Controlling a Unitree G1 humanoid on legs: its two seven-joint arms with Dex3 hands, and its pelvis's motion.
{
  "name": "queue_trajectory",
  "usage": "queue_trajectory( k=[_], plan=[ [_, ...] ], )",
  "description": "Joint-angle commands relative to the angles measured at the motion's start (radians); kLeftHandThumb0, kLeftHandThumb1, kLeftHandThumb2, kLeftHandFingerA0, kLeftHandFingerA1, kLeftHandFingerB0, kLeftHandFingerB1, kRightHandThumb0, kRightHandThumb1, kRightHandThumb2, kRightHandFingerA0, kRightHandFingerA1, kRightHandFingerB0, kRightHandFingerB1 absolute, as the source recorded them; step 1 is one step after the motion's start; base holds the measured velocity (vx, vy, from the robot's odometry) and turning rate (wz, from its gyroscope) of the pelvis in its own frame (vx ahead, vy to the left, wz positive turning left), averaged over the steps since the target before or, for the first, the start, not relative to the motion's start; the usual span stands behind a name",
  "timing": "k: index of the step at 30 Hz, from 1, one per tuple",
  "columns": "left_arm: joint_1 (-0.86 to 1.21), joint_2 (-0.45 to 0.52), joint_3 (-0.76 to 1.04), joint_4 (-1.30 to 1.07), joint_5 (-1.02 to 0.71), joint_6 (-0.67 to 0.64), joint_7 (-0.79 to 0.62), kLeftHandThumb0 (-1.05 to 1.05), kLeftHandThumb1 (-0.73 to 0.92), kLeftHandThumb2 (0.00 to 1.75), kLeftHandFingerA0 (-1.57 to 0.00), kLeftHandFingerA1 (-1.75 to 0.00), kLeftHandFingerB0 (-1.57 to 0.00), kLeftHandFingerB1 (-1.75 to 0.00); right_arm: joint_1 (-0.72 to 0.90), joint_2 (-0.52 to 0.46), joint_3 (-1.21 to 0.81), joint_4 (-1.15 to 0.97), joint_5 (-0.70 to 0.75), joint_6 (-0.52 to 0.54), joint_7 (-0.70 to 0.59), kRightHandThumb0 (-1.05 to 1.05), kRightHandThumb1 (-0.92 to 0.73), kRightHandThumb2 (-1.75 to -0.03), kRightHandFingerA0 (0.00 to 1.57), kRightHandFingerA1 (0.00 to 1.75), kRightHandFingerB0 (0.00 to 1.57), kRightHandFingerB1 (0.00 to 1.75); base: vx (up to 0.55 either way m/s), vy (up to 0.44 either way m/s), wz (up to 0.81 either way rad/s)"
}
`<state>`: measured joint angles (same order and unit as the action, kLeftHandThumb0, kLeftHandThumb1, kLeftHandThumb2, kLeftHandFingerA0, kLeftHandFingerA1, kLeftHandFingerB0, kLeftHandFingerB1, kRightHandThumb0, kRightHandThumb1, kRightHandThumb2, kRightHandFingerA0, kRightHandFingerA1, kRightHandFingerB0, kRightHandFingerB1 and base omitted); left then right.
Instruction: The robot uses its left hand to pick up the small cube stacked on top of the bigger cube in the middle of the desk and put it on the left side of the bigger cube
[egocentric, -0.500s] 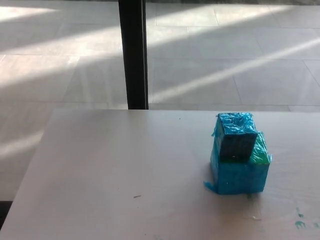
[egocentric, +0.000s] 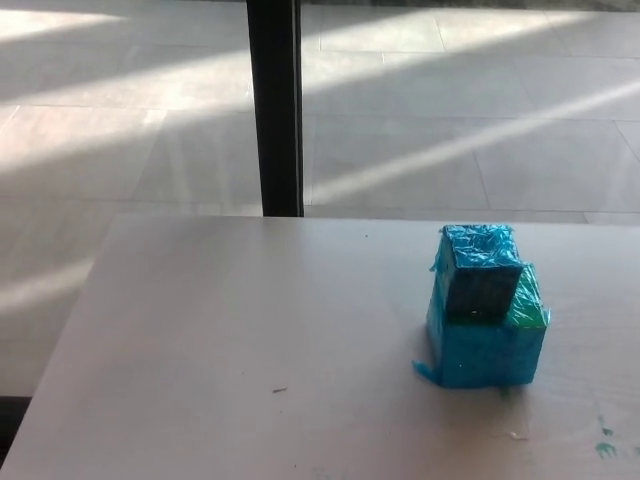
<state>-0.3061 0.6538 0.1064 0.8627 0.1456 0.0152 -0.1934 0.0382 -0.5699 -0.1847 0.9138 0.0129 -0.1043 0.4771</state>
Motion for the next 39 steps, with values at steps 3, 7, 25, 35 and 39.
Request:
queue_trajectory(
  k=[3, 7, 25, 35, 39],
  plan=[
    [-0.209, 0.034, -0.130, -0.203, 0.121, 0.064, -0.005, -0.92, 0.82, 0.64, -0.28, -0.41, -0.01, -0.26, -0.010, -0.035, -0.010, 0.033, 0.011, -0.016, 0.021, -0.51, -0.54, -0.92, 0.49, 0.70, 0.38, 0.55, 0.00, 0.000, 0.00],
    [-0.443, -0.017, -0.234, -0.156, 0.166, 0.036, -0.027, -0.93, 0.63, 1.03, -0.12, -0.47, -0.04, -0.15, -0.028, -0.038, -0.013, 0.064, 0.015, -0.023, 0.034, -0.47, -0.68, -0.60, 0.50, 0.67, 0.45, 0.42, 0.00, 0.000, 0.00],
    [-0.870, -0.303, -0.485, -0.231, 0.237, 0.151, -0.152, -0.94, 0.65, 1.10, -0.15, -0.50, 0.00, -0.11, -0.026, -0.039, -0.014, 0.061, 0.016, -0.027, 0.038, -0.50, -0.52, -0.91, 0.49, 0.70, 0.39, 0.56, 0.00, 0.000, 0.00],
    [-0.974, -0.517, -0.533, -0.163, 0.242, 0.174, -0.150, -0.85, 0.59, 1.07, -0.11, -0.56, 0.00, -0.18, -0.040, -0.046, -0.011, 0.084, 0.012, -0.049, 0.046, -0.52, -0.52, -0.91, 0.49, 0.71, 0.38, 0.56, 0.00, 0.000, 0.00],
    [-1.005, -0.608, -0.532, -0.100, 0.233, 0.147, -0.111, -0.98, 0.82, 0.65, -0.18, -0.52, -0.02, -0.30, -0.041, -0.045, -0.010, 0.064, 0.011, -0.017, 0.037, -0.49, -0.70, -0.61, 0.51, 0.63, 0.44, 0.40, 0.00, 0.000, 0.00]
  ],
)
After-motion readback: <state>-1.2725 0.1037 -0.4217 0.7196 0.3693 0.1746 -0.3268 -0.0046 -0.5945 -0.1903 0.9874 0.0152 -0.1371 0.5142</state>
